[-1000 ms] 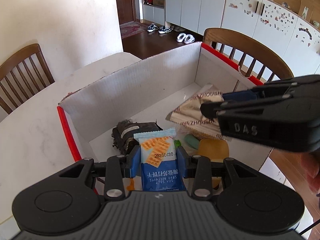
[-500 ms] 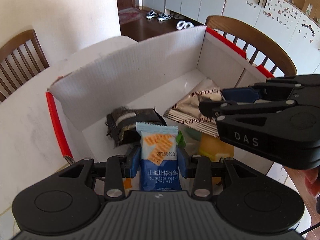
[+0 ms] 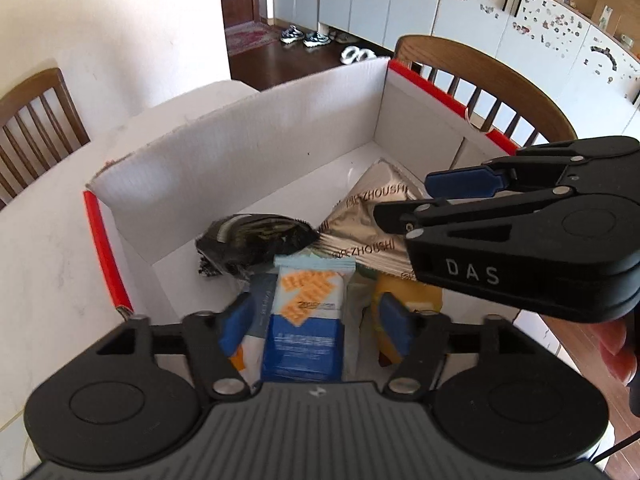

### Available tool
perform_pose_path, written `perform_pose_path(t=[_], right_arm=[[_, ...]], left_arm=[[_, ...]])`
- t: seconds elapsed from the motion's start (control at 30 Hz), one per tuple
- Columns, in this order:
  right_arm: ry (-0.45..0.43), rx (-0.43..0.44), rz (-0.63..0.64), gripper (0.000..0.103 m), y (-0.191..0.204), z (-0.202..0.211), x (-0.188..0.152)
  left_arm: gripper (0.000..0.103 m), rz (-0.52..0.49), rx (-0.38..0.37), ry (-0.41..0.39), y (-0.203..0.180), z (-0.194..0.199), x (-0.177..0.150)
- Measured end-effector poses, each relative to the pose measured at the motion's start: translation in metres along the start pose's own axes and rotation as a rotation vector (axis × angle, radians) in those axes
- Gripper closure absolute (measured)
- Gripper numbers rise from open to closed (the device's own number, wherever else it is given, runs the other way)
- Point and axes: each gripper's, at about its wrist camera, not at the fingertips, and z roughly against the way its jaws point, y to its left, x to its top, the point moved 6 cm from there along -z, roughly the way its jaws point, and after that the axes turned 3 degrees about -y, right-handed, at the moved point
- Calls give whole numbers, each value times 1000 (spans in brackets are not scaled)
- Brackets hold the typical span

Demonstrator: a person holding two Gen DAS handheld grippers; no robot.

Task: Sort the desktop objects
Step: 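Lower the foil packet and biscuit pack into the box and open both tools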

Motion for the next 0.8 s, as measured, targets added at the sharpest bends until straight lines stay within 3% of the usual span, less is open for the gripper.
perform_pose_path(t=[0.8], right_arm=[[-51, 34, 24, 57, 7, 42, 11]], left_arm=[[31, 106, -14, -129, 12, 63, -6]])
